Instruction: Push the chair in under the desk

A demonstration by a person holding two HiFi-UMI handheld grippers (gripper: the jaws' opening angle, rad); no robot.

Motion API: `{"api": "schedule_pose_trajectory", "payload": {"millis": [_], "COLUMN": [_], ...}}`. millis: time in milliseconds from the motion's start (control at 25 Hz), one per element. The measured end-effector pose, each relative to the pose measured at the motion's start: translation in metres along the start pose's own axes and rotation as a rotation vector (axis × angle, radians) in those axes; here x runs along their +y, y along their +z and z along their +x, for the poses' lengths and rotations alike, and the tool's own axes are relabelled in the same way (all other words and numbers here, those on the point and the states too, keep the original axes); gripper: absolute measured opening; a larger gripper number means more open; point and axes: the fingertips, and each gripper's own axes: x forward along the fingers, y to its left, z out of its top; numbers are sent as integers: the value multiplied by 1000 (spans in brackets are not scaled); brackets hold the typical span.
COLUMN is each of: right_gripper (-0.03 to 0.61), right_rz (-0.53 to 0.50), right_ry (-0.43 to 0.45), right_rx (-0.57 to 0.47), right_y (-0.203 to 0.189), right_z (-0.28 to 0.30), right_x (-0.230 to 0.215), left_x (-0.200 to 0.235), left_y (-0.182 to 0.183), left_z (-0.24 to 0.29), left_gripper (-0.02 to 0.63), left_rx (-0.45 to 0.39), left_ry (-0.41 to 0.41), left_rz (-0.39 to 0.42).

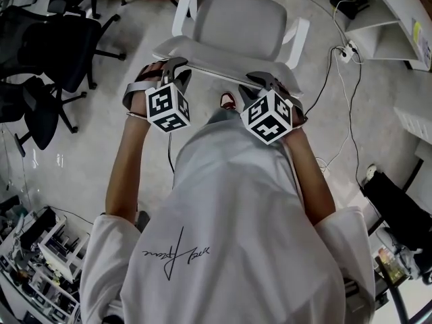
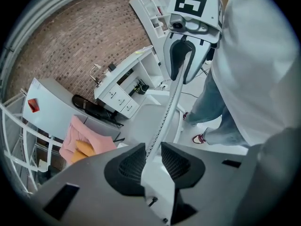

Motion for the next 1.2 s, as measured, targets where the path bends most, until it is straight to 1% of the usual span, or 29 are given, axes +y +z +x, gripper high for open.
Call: {"api": "schedule_pose_trajectory", "payload": {"millis": [200, 280, 400, 640, 800, 1040, 1200], "right_gripper": [133, 133, 138, 138, 138, 134, 133], "right_rz": [2, 13, 28, 21, 14, 0, 5], "right_ry": [10, 9, 7, 1, -4, -12, -5], "right_rx": [-13, -25, -46, -47, -50, -61, -58], "right_y": [-1, 0, -1, -2, -2, -3, -4], "right_z": [0, 0, -1, 1, 2, -1, -1], "right_x": [0, 0, -1, 0, 2, -2, -1], "left_x": [-1, -1, -1, -3, -4, -3, -4], "left_y": [0, 0, 1, 1, -4, 1, 1], "left_z": [2, 3, 5, 9, 17, 21, 22], "left_gripper": [106, 107, 114, 127, 138, 138, 140], "left_rx": [40, 52, 55, 70, 80, 96, 94], "left_ry": [28, 42, 53, 41, 55, 57, 79], "left_rz": [36, 31, 17, 39, 45, 54, 54]}}
